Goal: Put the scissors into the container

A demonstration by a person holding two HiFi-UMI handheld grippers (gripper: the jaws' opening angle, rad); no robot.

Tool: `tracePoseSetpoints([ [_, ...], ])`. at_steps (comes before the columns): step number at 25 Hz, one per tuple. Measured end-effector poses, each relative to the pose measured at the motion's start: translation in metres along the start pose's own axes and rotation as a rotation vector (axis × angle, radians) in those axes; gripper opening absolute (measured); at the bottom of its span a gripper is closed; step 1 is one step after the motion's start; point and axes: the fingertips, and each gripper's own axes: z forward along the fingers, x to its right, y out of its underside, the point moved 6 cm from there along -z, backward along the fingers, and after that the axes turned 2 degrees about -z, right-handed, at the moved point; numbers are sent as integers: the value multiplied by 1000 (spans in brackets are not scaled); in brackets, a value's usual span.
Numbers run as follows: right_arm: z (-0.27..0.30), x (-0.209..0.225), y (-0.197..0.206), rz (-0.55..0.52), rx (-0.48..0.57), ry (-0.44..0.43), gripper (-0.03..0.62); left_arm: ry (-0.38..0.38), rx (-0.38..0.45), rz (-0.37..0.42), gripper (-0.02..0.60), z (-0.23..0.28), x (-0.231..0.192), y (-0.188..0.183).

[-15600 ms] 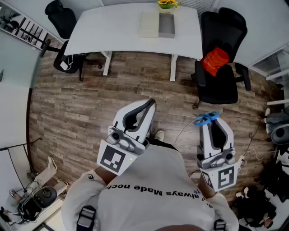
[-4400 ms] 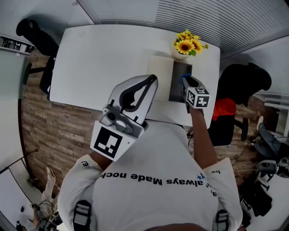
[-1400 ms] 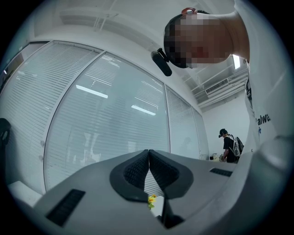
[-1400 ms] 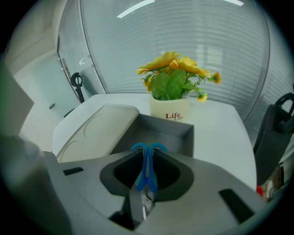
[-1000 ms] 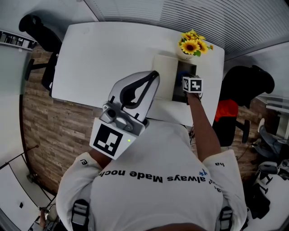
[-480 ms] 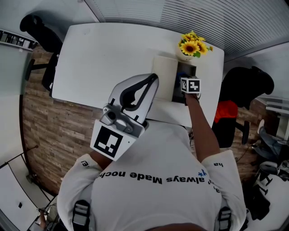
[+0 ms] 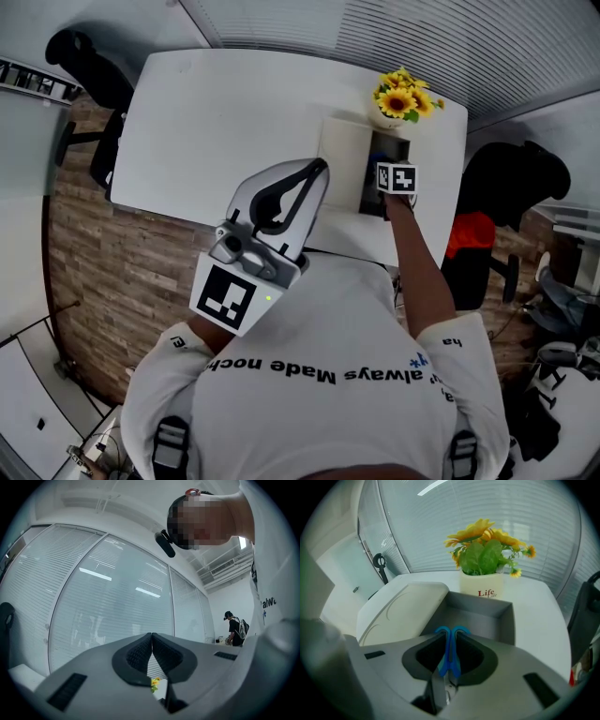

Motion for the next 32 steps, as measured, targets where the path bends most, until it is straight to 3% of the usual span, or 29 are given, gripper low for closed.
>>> tracePoseSetpoints([
  [32,19,-1,9,-5,-62,3,81,-23,1,0,21,-4,-3,-1],
])
